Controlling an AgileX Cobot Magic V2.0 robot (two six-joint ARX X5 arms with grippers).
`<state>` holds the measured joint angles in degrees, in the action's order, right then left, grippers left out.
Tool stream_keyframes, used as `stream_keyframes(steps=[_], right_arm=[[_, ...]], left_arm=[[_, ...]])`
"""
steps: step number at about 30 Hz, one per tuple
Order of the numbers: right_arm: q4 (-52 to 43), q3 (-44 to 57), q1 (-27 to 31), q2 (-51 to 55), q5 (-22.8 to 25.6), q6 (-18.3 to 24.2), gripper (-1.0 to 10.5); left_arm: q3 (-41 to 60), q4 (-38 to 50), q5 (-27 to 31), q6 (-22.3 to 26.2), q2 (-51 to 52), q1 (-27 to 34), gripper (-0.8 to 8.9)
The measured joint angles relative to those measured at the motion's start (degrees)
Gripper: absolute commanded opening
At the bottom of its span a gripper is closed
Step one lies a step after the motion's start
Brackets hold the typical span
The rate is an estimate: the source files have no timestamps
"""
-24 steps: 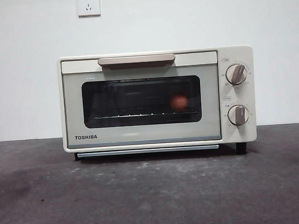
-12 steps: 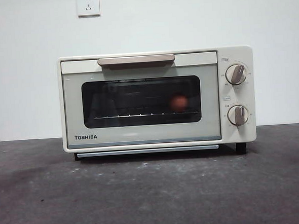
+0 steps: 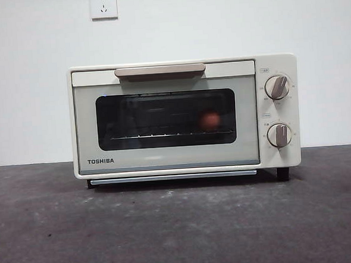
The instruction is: Eggoven
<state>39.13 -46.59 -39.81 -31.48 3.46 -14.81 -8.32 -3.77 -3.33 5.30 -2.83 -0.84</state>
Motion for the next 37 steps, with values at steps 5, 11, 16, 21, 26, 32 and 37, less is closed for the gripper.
stream_keyframes(steps=[5,11,16,21,26,32,37], right_arm=[[0.0,0.0,0.0,0.0,0.0,0.0,0.1],[0.0,0.0,0.0,0.0,0.0,0.0,0.1],[0.0,0.0,0.0,0.0,0.0,0.0,0.1],[0.0,0.0,0.0,0.0,0.0,0.0,0.1],[0.0,0.0,0.0,0.0,0.0,0.0,0.1],[0.0,0.0,0.0,0.0,0.0,0.0,0.0],[0.0,0.0,0.0,0.0,0.0,0.0,0.1]], left_arm=[[6.25,-0.46,0.0,-0.46,2.51,0.09,0.08],[6.54,-5.18,0.02,-1.88,2.67,0.09,0.08],[6.56,-6.4,0.09,-3.17,2.58,0.09,0.08],[6.56,-6.4,0.09,-4.83,2.58,0.09,0.08],[6.56,-6.4,0.09,-4.94,2.58,0.09,0.08],[6.56,-6.4,0.09,-5.03,2.58,0.09,0.08],[6.56,-6.4,0.09,-5.03,2.58,0.09,0.08]])
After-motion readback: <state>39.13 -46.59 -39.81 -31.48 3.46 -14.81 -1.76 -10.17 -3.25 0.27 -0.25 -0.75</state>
